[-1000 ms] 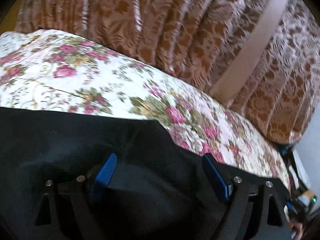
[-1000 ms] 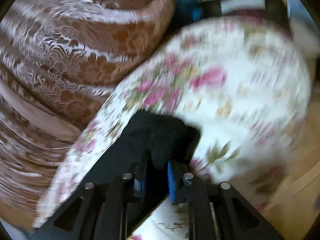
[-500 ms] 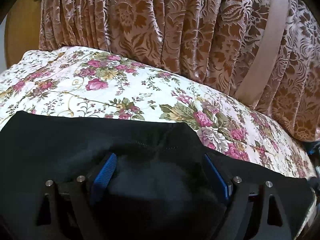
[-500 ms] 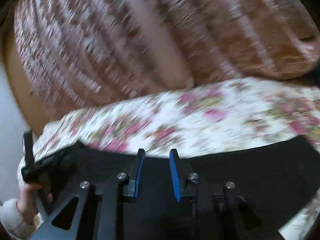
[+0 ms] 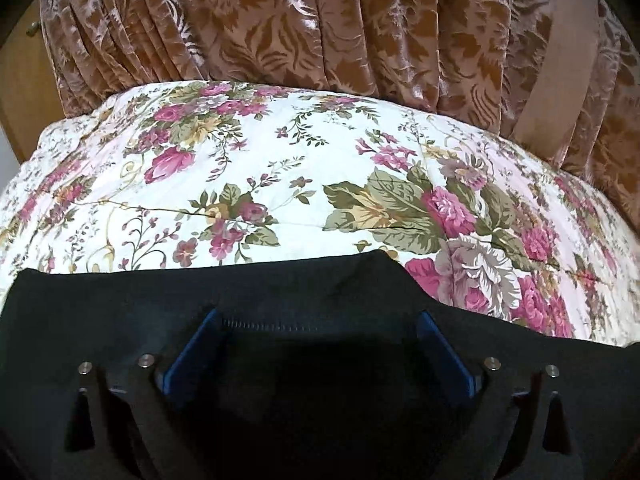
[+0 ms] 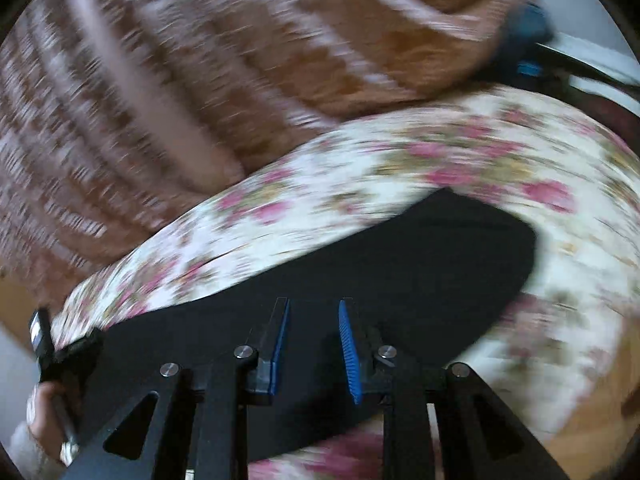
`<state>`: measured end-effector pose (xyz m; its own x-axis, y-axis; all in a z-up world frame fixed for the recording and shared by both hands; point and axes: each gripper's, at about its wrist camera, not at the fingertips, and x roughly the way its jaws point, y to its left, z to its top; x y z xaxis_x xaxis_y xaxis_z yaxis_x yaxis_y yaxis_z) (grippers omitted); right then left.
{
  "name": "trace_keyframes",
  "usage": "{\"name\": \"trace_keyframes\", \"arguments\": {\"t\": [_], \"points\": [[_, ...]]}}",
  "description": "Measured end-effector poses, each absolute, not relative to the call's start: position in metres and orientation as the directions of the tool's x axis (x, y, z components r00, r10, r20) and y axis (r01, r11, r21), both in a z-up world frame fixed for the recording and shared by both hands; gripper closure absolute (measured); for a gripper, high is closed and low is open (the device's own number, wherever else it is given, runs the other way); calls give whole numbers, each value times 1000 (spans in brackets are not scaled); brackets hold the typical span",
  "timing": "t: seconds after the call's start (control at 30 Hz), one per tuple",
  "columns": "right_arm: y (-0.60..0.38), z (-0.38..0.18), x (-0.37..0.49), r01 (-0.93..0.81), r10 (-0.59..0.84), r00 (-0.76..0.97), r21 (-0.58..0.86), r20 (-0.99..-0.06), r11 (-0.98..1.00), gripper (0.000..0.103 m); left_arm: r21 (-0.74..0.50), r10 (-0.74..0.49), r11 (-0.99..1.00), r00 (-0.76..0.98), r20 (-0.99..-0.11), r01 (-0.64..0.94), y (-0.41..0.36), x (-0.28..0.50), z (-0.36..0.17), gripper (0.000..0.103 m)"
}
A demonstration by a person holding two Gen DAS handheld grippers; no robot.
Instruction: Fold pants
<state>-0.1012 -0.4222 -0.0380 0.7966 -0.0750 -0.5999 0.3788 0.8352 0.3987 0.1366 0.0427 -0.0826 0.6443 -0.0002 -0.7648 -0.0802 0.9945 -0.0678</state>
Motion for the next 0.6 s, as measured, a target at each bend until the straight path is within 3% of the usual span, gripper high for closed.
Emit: {"name": "trace_keyframes", "arguments": {"t": [0.07,0.17,0.33,0.47,0.6], "points": [[-447,-42,-123,450,-129,789,421,-601,788,78,-96,-22,992,654,-756,-77,46,133,-80,5],[-474,-49,-147,523,-174,773,457,-611,720,67,-193,-75,977,694,-716,-93,59,119,-69,12],[-502,-68,-162,570,-159,763,536,-627,623,63,-380,-165,916,740,-652,-131,88,94,-57,12],[-514,-84,-159,569,-127,774,593,-621,570,60,-336,-112,930,754,-648,-151,92,82,-51,12],[-515,-83,-151,559,-133,787,607,-602,565,47,-271,-73,951,743,-666,-149,92,81,-61,10]]}}
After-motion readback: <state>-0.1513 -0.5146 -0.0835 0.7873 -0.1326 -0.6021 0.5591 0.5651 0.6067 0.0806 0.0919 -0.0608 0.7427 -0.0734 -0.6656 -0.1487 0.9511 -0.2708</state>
